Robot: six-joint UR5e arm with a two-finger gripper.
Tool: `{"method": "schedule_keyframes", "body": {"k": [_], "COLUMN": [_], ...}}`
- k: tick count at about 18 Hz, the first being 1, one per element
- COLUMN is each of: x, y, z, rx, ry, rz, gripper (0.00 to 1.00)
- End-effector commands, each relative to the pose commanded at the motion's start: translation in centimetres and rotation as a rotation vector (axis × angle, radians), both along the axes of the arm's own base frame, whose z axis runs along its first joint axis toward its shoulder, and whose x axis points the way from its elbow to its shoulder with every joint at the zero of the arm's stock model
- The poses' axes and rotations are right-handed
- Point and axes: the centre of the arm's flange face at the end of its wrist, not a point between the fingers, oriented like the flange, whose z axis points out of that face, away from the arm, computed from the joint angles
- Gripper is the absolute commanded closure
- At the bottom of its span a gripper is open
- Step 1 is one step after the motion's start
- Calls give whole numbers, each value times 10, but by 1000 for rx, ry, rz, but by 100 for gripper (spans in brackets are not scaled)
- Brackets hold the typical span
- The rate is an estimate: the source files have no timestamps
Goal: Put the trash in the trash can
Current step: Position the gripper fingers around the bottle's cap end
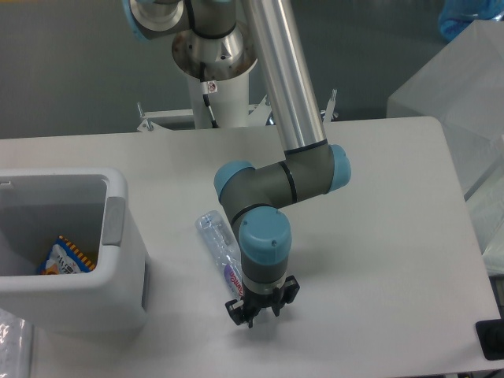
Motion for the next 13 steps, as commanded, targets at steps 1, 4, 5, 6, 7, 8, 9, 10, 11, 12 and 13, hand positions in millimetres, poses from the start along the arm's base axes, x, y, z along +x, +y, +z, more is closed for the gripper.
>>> {"method": "schedule_keyframes", "body": {"k": [1, 4, 5, 6, 7, 8, 9, 10, 11, 12, 13], "x": [1, 3, 3, 3, 3, 3, 3, 3, 4, 4, 4], "y": [0, 0, 0, 0, 0, 0, 0, 0, 0, 0, 0], "z": [-1, 2, 2, 2, 3, 3, 3, 2, 2, 2, 2], "rx": [-2, 0, -1, 0, 0, 0, 0, -1, -2, -2, -1], "ry": [-2, 0, -1, 0, 0, 0, 0, -1, -2, -2, -1], "rz": [-3, -5, -5, -5, -5, -5, -5, -5, -6, -6, -6], "gripper": [45, 51, 52, 52, 54, 56, 57, 59, 60, 62, 64]}}
